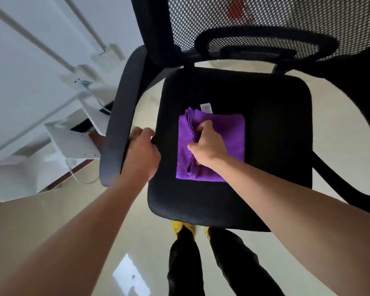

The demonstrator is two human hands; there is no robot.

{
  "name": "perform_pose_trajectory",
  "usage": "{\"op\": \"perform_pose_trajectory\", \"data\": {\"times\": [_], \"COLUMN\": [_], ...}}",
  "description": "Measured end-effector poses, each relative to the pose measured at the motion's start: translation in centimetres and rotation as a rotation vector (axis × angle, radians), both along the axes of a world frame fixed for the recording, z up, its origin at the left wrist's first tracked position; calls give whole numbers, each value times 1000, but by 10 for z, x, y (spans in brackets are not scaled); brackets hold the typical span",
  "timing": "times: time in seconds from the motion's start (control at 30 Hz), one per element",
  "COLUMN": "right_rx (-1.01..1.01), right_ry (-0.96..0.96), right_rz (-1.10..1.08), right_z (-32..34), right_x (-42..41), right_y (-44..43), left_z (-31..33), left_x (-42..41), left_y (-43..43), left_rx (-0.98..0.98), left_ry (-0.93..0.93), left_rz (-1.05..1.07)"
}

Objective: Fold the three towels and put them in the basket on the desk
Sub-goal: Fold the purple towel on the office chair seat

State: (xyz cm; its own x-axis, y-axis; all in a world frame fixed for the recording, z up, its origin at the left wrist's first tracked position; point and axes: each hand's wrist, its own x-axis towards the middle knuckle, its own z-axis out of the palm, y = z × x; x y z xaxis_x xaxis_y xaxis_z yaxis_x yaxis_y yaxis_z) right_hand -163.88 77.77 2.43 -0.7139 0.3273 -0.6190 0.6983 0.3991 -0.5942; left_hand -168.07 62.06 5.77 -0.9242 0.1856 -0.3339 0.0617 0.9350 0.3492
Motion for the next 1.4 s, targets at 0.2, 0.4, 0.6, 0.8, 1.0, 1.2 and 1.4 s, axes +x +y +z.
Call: {"op": "perform_pose_trajectory", "data": {"times": [0.2, 0.4, 0.6, 0.8, 1.0, 1.2, 1.4], "right_rx": [-195, -289, -658, -627, -448, -288, -45], "right_ry": [-94, 52, 22, 51, -176, -198, -167], "right_rz": [-63, -703, -937, -920, -837, -716, -399], "right_z": [-7, 5, -10, 13, -13, -21, -23], "right_x": [-1, 5, -12, 16, 121, 144, 112], "right_y": [-10, 70, 111, 96, 51, 55, 57], "left_z": [-5, -17, -49, -54, -54, -55, -55], "left_x": [-1, 17, 13, 10, 9, 8, 9], "left_y": [-2, 34, 46, 43, 47, 47, 47], "left_rx": [55, 37, -278, -256, -287, -308, -311], "left_ry": [30, 191, -163, -181, -176, -169, -153], "left_rz": [-32, -686, -813, -786, -794, -804, -810]}}
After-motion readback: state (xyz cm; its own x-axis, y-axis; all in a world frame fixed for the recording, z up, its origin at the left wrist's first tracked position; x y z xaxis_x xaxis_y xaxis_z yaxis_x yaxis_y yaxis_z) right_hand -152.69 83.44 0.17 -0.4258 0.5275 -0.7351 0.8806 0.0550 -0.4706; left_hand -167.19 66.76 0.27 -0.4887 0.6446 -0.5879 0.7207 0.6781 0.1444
